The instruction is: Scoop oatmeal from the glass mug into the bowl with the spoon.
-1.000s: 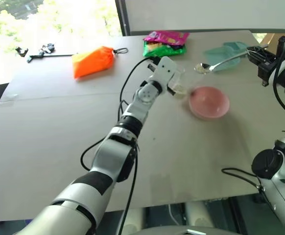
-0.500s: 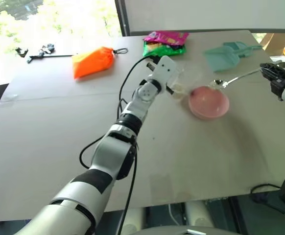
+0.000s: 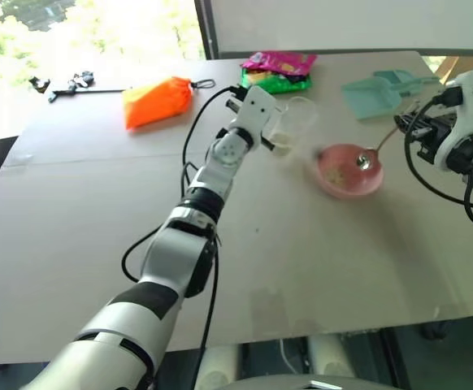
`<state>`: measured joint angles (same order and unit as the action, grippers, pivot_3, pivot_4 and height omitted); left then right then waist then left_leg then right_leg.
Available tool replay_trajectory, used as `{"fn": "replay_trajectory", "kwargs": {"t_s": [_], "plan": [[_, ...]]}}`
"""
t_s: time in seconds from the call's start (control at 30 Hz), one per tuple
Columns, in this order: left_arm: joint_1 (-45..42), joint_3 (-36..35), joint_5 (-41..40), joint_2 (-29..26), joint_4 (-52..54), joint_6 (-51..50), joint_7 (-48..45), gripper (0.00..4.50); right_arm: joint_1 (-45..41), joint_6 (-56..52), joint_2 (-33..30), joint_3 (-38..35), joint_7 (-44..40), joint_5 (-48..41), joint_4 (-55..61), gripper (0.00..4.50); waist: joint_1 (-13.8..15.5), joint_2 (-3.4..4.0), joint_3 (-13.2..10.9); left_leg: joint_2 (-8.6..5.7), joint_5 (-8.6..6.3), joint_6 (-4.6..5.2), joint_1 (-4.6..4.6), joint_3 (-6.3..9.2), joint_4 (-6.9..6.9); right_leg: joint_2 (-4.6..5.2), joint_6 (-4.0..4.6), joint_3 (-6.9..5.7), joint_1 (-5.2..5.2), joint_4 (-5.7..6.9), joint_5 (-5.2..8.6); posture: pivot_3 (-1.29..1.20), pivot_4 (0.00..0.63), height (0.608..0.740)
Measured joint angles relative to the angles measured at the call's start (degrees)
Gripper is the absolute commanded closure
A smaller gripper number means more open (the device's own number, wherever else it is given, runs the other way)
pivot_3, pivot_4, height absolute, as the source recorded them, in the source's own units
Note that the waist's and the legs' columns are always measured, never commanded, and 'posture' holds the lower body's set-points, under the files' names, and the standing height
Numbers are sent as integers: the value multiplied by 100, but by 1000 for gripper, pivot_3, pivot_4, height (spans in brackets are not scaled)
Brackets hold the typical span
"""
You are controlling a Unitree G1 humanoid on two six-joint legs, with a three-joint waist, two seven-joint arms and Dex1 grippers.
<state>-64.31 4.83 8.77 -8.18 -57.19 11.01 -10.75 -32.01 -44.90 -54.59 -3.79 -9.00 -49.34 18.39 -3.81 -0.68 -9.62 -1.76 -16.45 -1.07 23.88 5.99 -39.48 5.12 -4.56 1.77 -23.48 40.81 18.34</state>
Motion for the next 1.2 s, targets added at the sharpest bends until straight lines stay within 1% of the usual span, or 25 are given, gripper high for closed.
{"fn": "replay_trajectory", "kwargs": {"t_s": [0.1,0.17,0.2,0.27,0.3,0.33,0.37,0.43,0.5,0.77,0.87,0.97,1.07,1.1,1.17,1.2], "plan": [[106,-2,-4,5,227,-87,-6,4450,170,396,-27,170,-632,639,275,4500,-1,0,0,0,0,0,0,1,-6,-1,0,0,0,6,0,0,150,740],[156,-29,-9,3,300,-135,-6,4450,194,486,13,121,-848,725,365,4500,-1,0,0,0,0,0,-1,0,-10,0,0,0,1,7,0,0,150,740],[202,-33,-15,0,375,-180,-6,4450,172,424,220,-62,-833,576,380,4500,-6,-2,0,0,0,0,-2,2,-11,-1,0,-1,1,7,0,0,150,740],[303,-36,-47,9,503,-223,-8,4450,-41,151,749,-505,-550,20,255,4500,-14,-4,-1,0,0,-1,-3,2,-15,0,0,-1,3,13,0,0,150,740],[359,-35,-71,36,574,-236,-11,4450,-259,10,996,-747,-313,-292,117,4500,-13,-3,-1,0,1,-1,-3,3,-17,2,0,0,3,16,-1,0,150,740],[399,-34,-98,61,633,-242,-18,4450,-417,-71,1112,-926,-155,-479,32,4500,-4,-3,-1,0,1,-1,-3,5,-19,2,0,0,3,17,-1,0,150,740],[498,-40,-123,55,779,-264,-26,4450,-761,-240,1363,-1209,197,-877,-154,4500,-4,-3,-1,2,1,-2,-4,9,-19,1,0,-2,3,16,-1,0,150,740],[636,-35,-155,71,997,-305,-39,4450,-1204,-380,1607,-1552,615,-1349,-325,4500,1,-2,0,1,1,-2,-3,19,-18,2,0,-3,3,16,-1,0,150,740],[755,-38,-211,70,1193,-354,-49,4450,-1498,-499,1727,-1649,857,-1570,-402,4500,1,-2,0,1,1,-2,-3,27,-15,2,0,-3,3,12,-1,0,150,740],[978,-96,-282,78,1977,-728,-36,4450,-1611,-745,2512,-1283,1135,-1655,-601,4500,-14,-1,0,0,1,-1,-2,24,-16,4,0,-1,2,16,-1,0,150,740],[1025,-97,-282,81,2164,-863,-31,4450,-1707,-746,2643,-1165,1105,-1599,-618,4500,-17,-1,1,-1,1,-1,-2,26,-17,4,0,-1,2,15,-1,0,150,740],[1089,-104,-284,72,2306,-961,-30,4450,-1764,-729,2708,-887,998,-1298,-648,4500,-21,0,1,-1,1,-1,-3,24,-17,3,0,-2,2,16,-1,0,150,740],[1170,-103,-286,74,2497,-1032,-30,4450,-1785,-667,2819,-353,776,-754,-744,4500,-36,0,1,0,1,-1,-4,21,-16,0,0,-2,2,17,-1,0,150,740],[1215,-106,-299,70,2564,-1058,-28,4500,-1787,-607,2825,-49,572,-430,-799,3954,-35,1,2,0,1,-2,-4,21,-17,0,0,-2,2,17,-1,0,150,740],[1311,-108,-320,68,2654,-1086,-25,4500,-1788,-526,2896,232,320,-101,-845,3583,-34,0,1,0,1,-2,-4,22,-17,0,0,-2,2,16,-1,0,150,740],[1332,-108,-323,70,2670,-1099,-25,4500,-1790,-483,2943,294,258,-28,-856,3091,-34,1,1,0,1,-2,-4,23,-17,0,0,-2,2,16,-1,0,150,740]]}}
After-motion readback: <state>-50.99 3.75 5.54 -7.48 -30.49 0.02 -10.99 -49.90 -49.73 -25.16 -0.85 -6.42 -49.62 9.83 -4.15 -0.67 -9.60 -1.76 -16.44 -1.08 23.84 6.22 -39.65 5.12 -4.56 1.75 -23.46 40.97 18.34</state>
